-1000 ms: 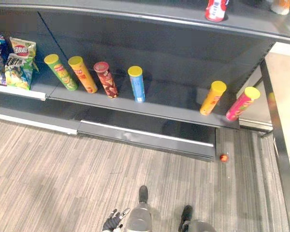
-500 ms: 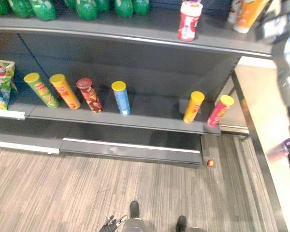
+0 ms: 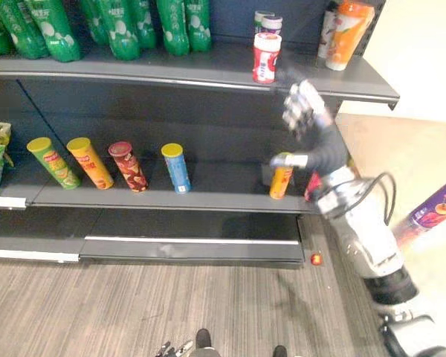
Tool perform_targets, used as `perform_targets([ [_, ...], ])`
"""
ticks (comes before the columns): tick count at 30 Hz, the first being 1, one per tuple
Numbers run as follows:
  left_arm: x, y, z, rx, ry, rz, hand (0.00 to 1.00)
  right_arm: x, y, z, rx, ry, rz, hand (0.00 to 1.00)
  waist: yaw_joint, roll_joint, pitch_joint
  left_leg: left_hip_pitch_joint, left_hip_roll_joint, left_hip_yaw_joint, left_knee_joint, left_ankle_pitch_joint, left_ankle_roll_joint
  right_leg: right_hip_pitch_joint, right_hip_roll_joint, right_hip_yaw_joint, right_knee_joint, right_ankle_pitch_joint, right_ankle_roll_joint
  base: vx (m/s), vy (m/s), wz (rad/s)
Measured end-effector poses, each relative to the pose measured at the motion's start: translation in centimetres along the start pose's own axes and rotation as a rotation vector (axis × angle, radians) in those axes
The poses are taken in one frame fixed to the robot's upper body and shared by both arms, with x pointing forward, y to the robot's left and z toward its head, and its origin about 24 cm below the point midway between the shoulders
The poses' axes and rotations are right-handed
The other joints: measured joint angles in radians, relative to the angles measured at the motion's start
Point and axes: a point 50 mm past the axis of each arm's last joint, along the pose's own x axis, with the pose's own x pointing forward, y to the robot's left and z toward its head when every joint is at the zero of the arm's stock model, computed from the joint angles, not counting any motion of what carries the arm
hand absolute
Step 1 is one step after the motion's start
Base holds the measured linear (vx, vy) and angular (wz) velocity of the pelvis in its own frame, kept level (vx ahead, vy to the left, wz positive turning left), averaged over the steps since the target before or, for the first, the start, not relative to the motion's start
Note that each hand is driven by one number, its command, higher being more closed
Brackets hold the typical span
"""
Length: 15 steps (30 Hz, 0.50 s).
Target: Put the gum and the chips on the shelf.
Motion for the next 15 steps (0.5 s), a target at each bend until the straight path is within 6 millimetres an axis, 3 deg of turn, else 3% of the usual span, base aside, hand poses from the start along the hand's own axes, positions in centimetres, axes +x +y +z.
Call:
perform_targets([
  [4,-0.1,0.2,-0.3,-0.001,0.006,0.018,0.00,-4.6,1.7,-4.8,0.122,0.223,-0.028,0.00,-0.010,0.004,-0.007,0.009,-0.007,0.018,0.000,-0.014,0.006,0.001,-0.002,0.017,-0.001,0.000,0.001,0.04,0.012,-0.13],
  [6,-0.1,0.1,-0.7,0.000,0.020,0.018,0.00,-8.6,3.3,-8.6,0.210,0.423,-0.056,0.00,-0.015,0.017,-0.014,0.017,-0.009,0.026,0.000,-0.021,0.004,0.004,-0.004,0.026,-0.002,-0.001,0.001,0.04,0.005,-0.11],
  [9,-0.2,0.0,-1.1,-0.005,0.030,0.024,0.00,-12.7,4.9,-11.1,0.241,0.601,-0.058,0.00,-0.030,0.031,-0.022,0.017,-0.011,0.026,0.000,-0.025,0.004,0.004,-0.007,0.026,-0.002,-0.006,0.005,0.05,0.001,-0.01],
  [11,-0.3,-0.1,-1.5,-0.015,0.040,0.034,0.00,-16.4,5.4,-13.3,0.254,0.759,-0.115,0.00,-0.036,0.044,-0.030,0.019,-0.012,0.027,0.000,-0.028,0.004,0.004,-0.007,0.026,0.001,-0.010,0.004,0.05,-0.002,0.00],
  [15,-0.4,-0.3,-1.7,-0.020,0.044,0.029,0.00,-20.1,4.8,-15.1,0.190,0.890,-0.228,0.00,-0.037,0.056,-0.031,0.028,-0.011,0.025,0.000,-0.030,0.002,0.005,-0.007,0.025,0.019,-0.022,0.007,0.03,-0.005,0.01],
])
